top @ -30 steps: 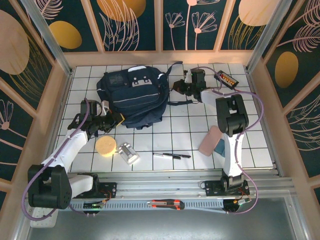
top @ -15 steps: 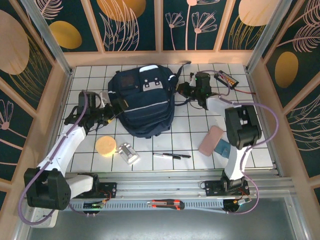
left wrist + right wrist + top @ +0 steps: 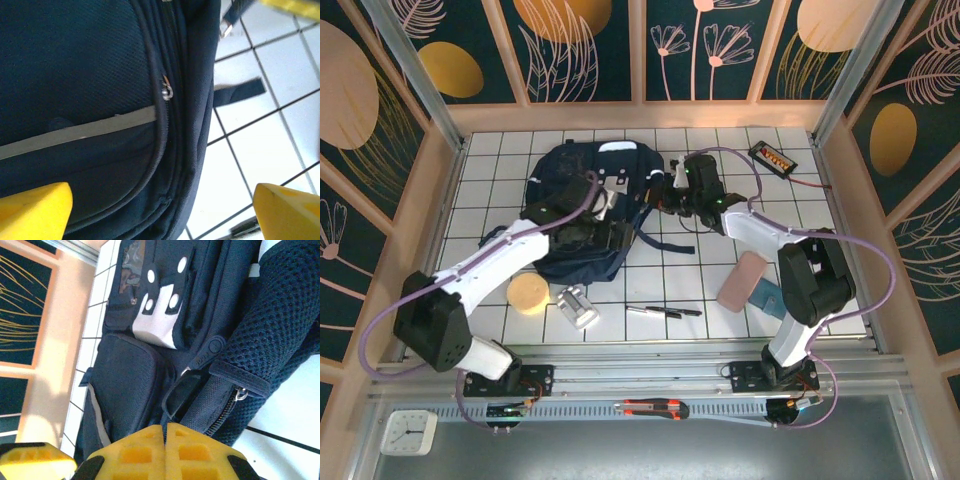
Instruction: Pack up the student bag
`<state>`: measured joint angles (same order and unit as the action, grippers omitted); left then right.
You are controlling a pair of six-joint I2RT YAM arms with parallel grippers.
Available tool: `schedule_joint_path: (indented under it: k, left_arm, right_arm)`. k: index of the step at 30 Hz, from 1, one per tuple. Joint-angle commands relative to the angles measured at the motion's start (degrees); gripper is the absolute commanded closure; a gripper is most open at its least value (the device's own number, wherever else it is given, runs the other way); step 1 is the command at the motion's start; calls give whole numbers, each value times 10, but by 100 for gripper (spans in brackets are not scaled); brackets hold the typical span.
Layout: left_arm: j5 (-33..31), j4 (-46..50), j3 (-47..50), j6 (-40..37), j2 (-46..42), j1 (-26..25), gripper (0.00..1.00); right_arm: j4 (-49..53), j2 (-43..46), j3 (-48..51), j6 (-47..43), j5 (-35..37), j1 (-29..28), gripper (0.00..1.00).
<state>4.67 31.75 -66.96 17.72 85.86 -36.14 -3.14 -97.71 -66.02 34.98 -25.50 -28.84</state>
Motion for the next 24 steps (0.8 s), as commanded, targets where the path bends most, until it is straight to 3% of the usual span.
schedule_joint_path:
  k: [1, 4, 5, 10, 11, 16, 20, 24]
  left_arm:
    - [-79, 22, -3, -54, 37, -31, 12]
    - [-101, -3, 7, -51, 52, -40, 19]
    - [-119, -8, 8, -47, 59, -43, 27]
    - [-220, 25, -6, -29, 110, -44, 94]
    - [-218, 26, -4, -30, 116, -45, 100]
    - [-165, 9, 31, -36, 86, -44, 100]
    - [-125, 12, 54, -40, 45, -44, 100]
    - [-79, 20, 71, -64, 22, -45, 100]
  right_arm:
    - [-10, 54, -20, -18, -11, -10, 100]
    - [-2, 63, -26, -17, -9, -15, 100]
    - [0, 66, -27, -15, -10, -16, 100]
    - [17, 77, -26, -25, -3, -14, 100]
    - [19, 77, -23, -31, -3, -12, 100]
    - [-7, 90, 11, -98, 29, 12, 100]
    - [-107, 98, 58, -155, 61, 47, 100]
    - [-188, 53, 45, -150, 37, 92, 100]
